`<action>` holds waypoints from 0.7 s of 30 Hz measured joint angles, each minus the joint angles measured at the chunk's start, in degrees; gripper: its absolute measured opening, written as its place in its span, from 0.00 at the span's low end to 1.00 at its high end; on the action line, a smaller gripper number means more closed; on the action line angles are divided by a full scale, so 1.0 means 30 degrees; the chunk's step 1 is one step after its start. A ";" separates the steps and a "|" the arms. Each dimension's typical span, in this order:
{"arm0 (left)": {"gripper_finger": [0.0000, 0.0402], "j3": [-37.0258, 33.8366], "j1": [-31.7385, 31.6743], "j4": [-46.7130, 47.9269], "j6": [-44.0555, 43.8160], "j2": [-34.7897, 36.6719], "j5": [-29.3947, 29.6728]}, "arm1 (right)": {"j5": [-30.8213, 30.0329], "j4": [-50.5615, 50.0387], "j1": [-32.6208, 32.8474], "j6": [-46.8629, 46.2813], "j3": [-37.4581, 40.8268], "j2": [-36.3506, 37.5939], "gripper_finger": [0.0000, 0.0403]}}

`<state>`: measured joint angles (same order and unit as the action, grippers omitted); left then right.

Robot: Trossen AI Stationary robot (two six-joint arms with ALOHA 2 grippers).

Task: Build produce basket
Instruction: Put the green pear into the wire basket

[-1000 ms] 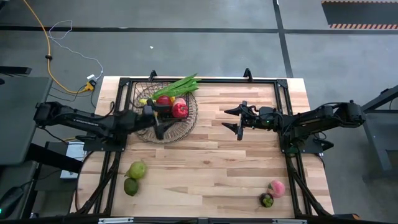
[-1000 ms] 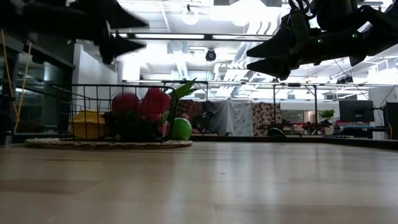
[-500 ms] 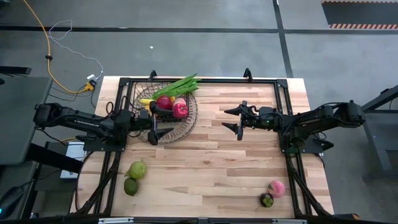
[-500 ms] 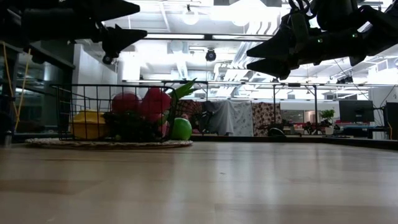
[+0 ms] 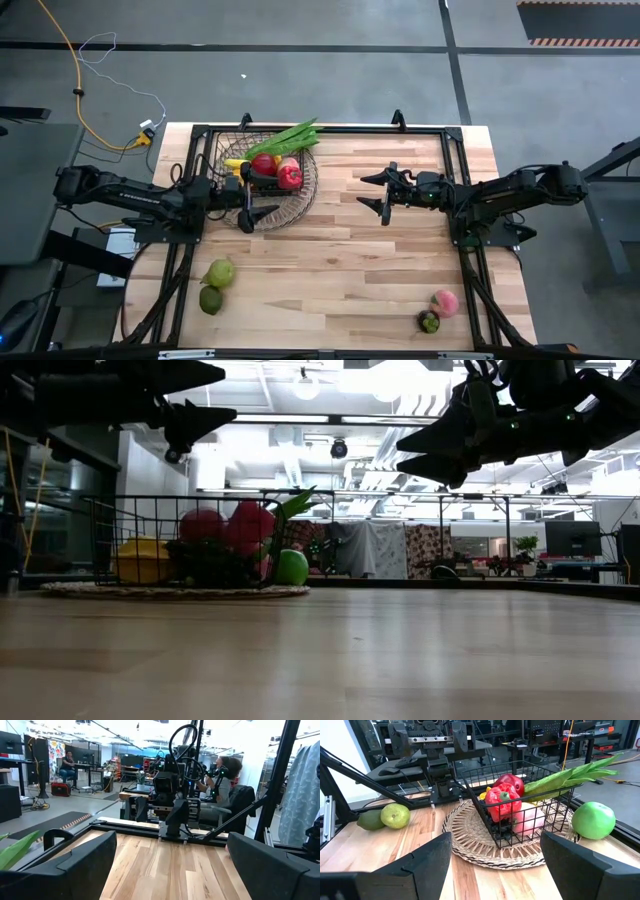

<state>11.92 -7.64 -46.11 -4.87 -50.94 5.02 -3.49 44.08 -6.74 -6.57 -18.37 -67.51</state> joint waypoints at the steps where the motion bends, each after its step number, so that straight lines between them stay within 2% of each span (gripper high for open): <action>1: 0.91 0.0000 -0.0001 0.0000 -0.0005 0.0000 0.0001 | 0.0000 0.0007 0.0000 0.0000 0.0000 0.0000 0.73; 13: 0.91 0.0000 -0.0001 0.0000 -0.0161 0.0000 0.0039 | 0.0000 0.0130 0.0000 0.0043 0.0000 0.0000 0.73; 21: 0.91 0.0252 0.0189 0.0013 -0.1310 -0.0007 0.0193 | 0.0000 0.0130 0.0000 -0.0452 0.0000 0.0000 0.73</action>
<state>12.68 -7.07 -46.07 -8.80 -50.96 5.59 -3.49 44.47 -6.74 -7.92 -18.37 -67.51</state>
